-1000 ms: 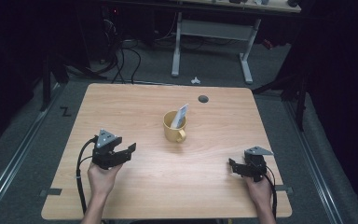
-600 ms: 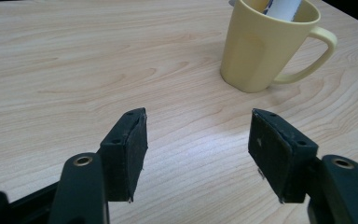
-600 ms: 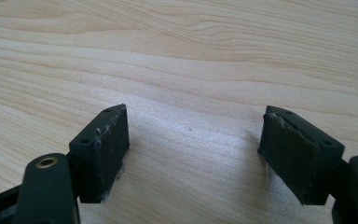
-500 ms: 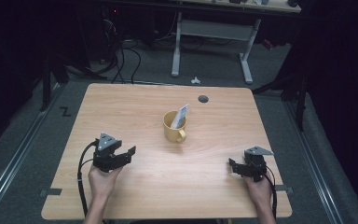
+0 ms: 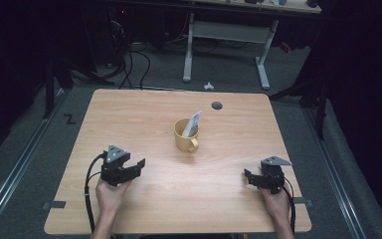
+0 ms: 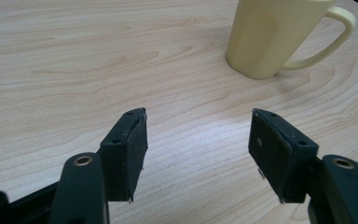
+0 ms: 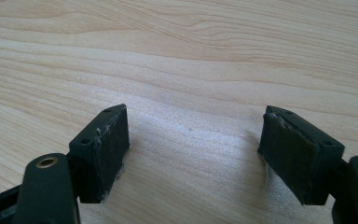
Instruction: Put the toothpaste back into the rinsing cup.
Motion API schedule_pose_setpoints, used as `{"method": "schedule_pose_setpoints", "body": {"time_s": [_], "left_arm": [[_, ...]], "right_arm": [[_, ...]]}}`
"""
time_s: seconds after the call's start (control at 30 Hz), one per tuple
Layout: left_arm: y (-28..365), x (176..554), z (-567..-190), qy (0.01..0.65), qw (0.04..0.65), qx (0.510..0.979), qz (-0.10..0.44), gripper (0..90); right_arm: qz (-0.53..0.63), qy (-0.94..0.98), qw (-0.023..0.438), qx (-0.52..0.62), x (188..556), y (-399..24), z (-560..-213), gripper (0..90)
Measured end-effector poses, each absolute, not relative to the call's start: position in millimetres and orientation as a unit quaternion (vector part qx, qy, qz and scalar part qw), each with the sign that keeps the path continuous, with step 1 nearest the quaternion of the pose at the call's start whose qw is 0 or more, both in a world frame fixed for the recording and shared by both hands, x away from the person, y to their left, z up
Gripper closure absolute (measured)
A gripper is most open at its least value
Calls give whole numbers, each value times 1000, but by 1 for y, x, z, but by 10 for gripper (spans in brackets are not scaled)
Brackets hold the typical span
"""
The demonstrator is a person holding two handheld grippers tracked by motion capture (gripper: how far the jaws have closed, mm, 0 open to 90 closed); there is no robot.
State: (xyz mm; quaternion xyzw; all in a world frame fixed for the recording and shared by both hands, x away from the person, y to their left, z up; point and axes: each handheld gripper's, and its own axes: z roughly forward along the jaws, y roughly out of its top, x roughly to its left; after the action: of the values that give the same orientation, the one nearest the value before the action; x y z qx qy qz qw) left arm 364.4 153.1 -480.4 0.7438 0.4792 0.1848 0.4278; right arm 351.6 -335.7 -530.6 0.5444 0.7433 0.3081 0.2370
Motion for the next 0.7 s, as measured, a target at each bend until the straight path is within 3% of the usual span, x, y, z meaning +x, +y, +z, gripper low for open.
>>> {"method": "schedule_pose_setpoints", "body": {"time_s": [0.7], "left_arm": [[148, 366, -497, 486, 409, 751, 181, 378]], "right_arm": [[308, 743, 237, 544, 352, -336, -531, 239]]}}
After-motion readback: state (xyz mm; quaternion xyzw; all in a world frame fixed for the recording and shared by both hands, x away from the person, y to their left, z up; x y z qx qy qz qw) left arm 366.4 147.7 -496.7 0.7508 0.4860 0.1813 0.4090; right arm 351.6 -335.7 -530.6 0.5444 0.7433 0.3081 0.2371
